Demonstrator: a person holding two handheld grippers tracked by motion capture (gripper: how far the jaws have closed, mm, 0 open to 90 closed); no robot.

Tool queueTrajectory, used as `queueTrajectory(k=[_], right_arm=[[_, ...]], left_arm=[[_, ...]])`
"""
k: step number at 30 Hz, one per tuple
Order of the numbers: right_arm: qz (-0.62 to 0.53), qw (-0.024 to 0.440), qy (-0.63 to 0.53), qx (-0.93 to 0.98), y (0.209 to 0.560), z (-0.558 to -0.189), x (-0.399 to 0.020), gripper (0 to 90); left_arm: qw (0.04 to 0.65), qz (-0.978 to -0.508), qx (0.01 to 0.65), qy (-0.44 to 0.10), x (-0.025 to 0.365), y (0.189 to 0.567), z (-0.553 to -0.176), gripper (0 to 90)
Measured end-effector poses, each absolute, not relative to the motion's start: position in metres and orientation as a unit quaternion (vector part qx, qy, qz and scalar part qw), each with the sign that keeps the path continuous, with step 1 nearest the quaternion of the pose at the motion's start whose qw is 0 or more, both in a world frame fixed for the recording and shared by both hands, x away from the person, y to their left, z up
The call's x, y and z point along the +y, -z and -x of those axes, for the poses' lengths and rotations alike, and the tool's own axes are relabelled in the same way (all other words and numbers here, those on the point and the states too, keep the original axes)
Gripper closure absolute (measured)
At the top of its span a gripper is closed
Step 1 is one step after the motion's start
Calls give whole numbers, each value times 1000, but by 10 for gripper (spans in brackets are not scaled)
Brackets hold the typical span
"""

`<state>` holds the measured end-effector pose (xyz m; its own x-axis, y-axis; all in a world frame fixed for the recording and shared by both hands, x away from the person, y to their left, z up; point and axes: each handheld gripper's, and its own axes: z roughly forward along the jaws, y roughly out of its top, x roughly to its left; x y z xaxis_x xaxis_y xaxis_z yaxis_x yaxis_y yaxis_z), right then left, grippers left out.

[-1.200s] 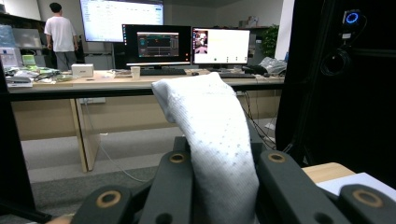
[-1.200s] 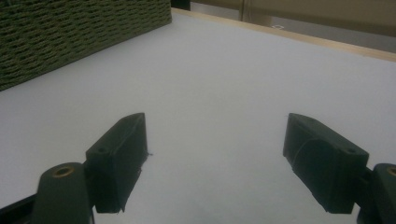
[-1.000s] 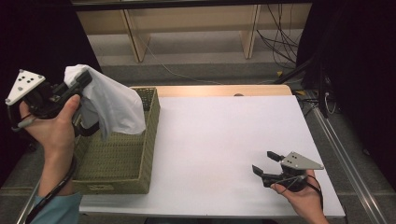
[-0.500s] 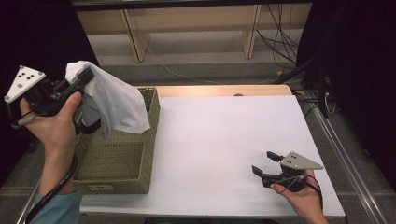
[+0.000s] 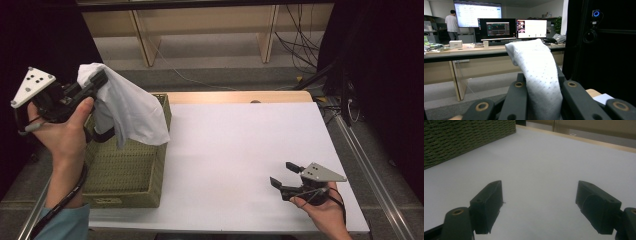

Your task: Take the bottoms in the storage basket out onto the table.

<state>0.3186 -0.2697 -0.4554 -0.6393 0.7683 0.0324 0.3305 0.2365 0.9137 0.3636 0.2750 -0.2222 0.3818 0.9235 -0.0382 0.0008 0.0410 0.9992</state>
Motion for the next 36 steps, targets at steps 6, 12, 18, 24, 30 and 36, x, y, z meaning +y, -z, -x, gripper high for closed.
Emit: queueTrajectory(k=[6, 12, 18, 24, 30, 36], right_arm=[[-362, 219, -500, 755, 456, -319, -269, 229], [-363, 219, -499, 756, 455, -319, -270, 230], [-363, 219, -500, 755, 455, -318, -270, 229], [-363, 219, -500, 755, 455, -318, -270, 229], [-361, 218, -501, 756, 455, -318, -269, 230], [-362, 218, -504, 753, 455, -318, -270, 229]], left_arm=[[601, -579, 398, -382, 271, 222, -364, 803], [602, -583, 393, -379, 265, 221, -364, 803], [601, -589, 388, -376, 259, 222, -365, 803], [605, -591, 383, -370, 252, 222, -365, 802], [605, -596, 380, -366, 247, 223, -366, 802], [606, -600, 376, -362, 242, 224, -368, 803]])
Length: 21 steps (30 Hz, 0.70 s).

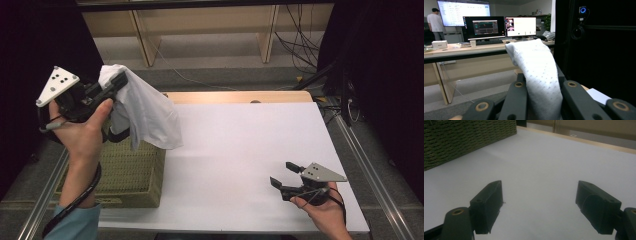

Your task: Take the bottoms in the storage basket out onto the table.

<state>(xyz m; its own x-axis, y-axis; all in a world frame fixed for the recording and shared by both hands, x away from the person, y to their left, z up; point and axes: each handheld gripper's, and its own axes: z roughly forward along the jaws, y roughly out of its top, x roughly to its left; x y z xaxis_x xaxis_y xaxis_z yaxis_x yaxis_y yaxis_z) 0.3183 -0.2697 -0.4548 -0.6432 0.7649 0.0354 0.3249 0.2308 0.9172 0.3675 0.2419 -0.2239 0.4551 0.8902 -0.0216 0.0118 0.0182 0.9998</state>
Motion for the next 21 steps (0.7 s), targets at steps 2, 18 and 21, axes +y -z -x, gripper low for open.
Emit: queueTrajectory(k=[2, 18, 21], right_arm=[[-362, 218, -503, 754, 455, -318, -270, 230], [-362, 217, -506, 752, 454, -318, -271, 230], [-362, 217, -506, 752, 454, -318, -271, 230]], left_arm=[[606, -602, 374, -361, 240, 224, -368, 802], [609, -604, 368, -359, 230, 221, -370, 802], [610, -605, 366, -358, 228, 220, -370, 802]])
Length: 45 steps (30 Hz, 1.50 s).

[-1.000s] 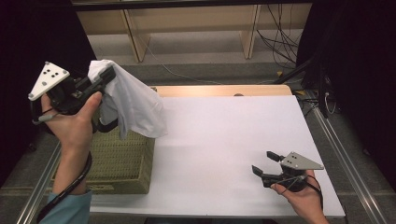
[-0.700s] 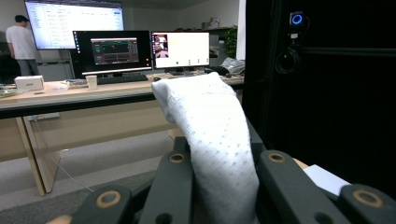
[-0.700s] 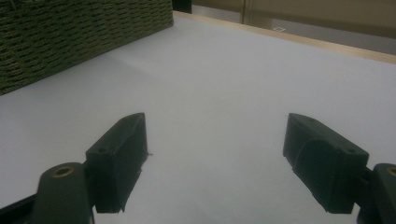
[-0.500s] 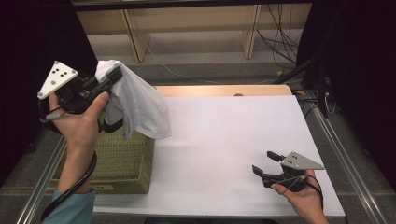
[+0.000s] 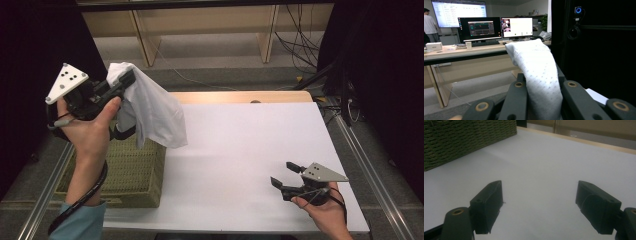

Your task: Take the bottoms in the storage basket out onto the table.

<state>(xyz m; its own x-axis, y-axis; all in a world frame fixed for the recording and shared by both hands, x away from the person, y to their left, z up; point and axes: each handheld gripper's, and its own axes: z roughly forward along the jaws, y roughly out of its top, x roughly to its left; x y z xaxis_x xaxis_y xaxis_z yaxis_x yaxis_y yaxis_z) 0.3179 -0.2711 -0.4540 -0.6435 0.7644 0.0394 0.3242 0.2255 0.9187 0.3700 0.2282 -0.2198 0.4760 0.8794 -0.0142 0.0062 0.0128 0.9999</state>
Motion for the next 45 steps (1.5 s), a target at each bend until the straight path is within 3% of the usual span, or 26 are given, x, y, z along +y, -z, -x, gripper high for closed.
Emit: queueTrajectory(k=[45], right_arm=[[-360, 221, -505, 753, 453, -318, -273, 230]], left_arm=[[617, -618, 348, -341, 201, 217, -377, 802]])
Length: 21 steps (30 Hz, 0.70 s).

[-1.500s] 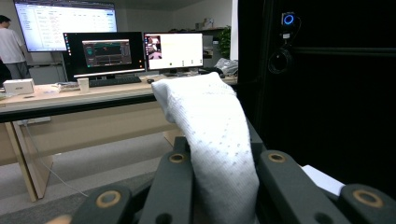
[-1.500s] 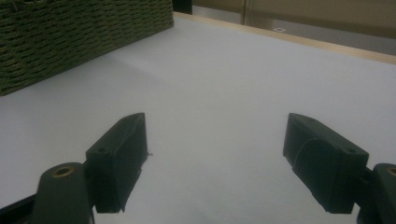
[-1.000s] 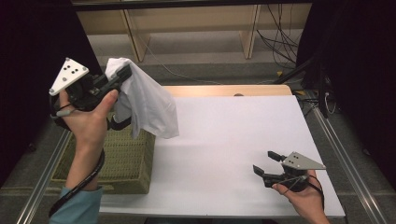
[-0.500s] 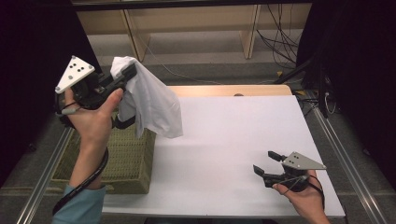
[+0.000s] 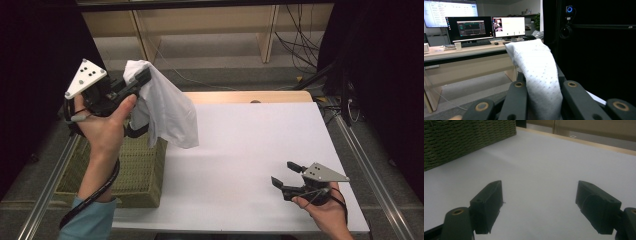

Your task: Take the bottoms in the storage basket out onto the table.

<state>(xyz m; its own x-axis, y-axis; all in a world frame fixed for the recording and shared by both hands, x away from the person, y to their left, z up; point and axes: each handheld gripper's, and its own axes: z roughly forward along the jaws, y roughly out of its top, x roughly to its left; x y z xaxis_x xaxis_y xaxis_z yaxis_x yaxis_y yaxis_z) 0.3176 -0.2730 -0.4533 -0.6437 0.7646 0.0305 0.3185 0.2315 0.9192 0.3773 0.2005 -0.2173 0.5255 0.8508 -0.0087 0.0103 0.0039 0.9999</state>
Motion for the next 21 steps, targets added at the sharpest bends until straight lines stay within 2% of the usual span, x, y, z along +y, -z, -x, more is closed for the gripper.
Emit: queueTrajectory(k=[21], right_arm=[[-361, 221, -508, 750, 453, -317, -273, 229]], left_arm=[[619, -626, 341, -331, 186, 218, -381, 802]])
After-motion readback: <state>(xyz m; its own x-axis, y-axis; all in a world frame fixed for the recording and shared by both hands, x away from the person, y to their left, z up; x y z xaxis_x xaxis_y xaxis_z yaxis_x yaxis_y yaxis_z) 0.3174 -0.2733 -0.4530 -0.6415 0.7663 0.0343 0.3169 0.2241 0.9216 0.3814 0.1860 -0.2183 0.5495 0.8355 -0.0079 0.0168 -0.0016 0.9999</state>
